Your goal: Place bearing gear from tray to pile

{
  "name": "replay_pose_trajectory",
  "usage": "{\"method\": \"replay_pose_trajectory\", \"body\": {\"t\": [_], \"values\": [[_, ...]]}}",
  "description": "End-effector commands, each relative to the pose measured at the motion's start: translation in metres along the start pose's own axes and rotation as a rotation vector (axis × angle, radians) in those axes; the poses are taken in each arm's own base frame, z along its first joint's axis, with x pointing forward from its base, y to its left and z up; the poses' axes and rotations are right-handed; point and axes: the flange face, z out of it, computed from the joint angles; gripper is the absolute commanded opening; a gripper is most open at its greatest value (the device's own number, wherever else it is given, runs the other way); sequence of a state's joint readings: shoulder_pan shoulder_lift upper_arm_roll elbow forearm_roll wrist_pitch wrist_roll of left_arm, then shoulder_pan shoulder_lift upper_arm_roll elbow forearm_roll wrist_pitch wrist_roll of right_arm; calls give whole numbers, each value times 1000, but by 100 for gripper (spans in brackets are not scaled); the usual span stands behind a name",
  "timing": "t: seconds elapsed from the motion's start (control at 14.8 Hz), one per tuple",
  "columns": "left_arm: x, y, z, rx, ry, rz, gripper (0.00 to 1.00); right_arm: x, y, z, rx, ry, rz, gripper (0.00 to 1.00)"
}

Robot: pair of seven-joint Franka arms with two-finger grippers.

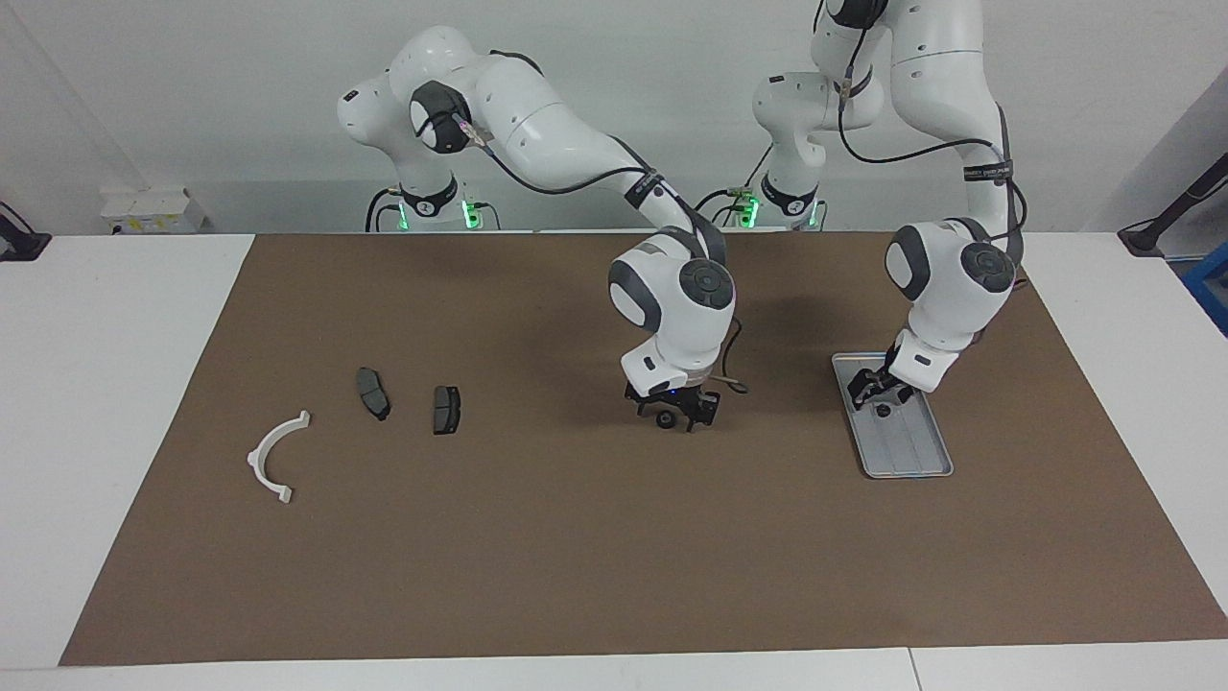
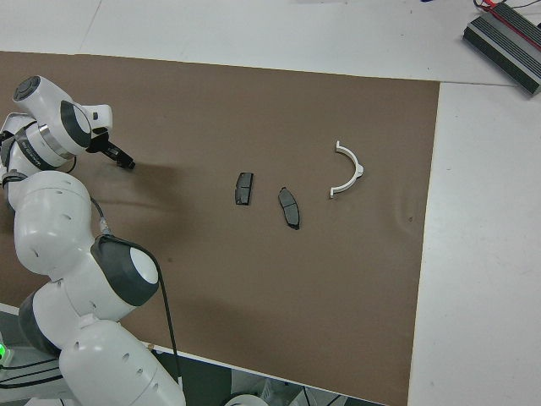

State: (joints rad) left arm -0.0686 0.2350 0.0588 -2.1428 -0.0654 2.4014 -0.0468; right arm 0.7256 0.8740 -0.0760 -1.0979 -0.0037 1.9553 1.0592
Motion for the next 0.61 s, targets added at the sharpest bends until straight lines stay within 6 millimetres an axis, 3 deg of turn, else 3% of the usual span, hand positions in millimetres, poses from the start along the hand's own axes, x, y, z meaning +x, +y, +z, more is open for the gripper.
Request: {"method": "replay_pose_trajectory", "body": {"t": [0.0, 0.13, 0.4, 0.54], "values": [[6, -2, 1, -9, 15, 5, 87, 1, -6, -2, 32, 13, 28, 89], [6, -3, 1, -9, 16, 10, 76, -1, -7, 0, 44, 18, 25, 88], [7, -3, 0, -9, 23, 13, 0, -1, -3, 11, 39, 18, 23, 88], [9, -3, -1, -9, 33, 27, 0, 0, -2, 12, 37, 17, 20, 88]]}}
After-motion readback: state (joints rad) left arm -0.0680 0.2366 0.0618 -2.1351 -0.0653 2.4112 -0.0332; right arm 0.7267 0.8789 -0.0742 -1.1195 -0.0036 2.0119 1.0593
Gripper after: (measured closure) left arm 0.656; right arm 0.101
